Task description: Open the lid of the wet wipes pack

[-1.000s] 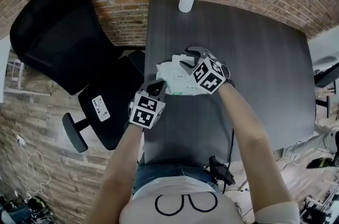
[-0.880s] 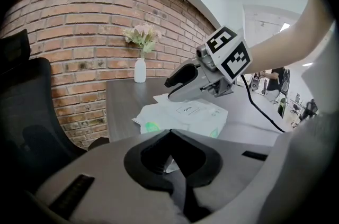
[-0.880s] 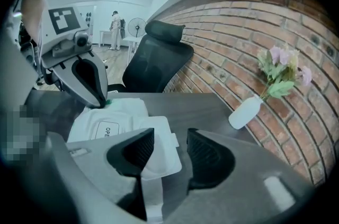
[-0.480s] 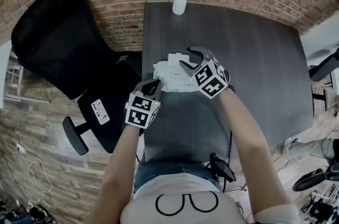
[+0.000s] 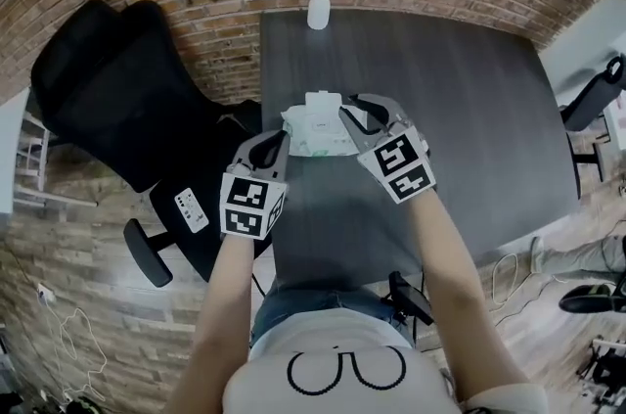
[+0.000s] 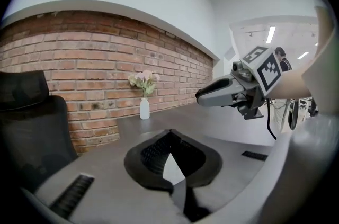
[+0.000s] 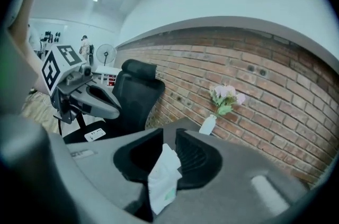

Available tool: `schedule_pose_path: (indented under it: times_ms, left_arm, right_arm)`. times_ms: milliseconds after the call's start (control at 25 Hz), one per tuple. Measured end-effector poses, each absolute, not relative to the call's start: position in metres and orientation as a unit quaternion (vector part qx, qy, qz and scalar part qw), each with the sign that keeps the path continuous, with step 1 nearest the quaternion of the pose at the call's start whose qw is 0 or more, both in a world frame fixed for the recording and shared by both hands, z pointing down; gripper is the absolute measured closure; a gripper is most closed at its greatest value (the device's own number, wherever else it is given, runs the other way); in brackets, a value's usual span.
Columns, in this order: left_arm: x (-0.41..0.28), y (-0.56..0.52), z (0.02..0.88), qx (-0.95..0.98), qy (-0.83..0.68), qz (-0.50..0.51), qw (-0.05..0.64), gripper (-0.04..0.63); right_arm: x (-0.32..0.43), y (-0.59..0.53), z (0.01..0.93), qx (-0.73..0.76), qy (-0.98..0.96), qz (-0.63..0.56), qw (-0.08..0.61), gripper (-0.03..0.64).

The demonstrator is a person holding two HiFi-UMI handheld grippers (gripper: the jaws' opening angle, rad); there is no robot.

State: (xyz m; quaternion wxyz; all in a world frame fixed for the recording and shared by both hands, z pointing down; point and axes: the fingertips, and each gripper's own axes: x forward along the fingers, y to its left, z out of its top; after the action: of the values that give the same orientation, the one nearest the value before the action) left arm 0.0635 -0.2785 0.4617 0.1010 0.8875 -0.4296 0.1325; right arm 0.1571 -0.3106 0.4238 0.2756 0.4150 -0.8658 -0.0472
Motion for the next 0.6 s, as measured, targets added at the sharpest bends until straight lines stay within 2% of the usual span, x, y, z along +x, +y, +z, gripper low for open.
schedule_pose_path:
  times_ms: [80,320,600]
  left_arm:
    - [0.061,-0.27,0.443,0.891,-0.43,0.121,0.083,0.597]
    - [0.047,-0.245,0.391,0.899,-0.427,0.088,0.033,0.597]
    - [0.029,-0.216,0.339,0.899,-0.435,0.052,-0.02,0.597]
  right_arm:
    - [0.161,-0.295,0.41,0.442,-0.859,-0.042,0.256,0.616]
    - [0.17,-0.247,0.363,0.517,-0.833,-0.039,0.192,0.617]
    - [0.163,-0.198,0.314,0.557,-0.814,-0.06,0.153,0.617]
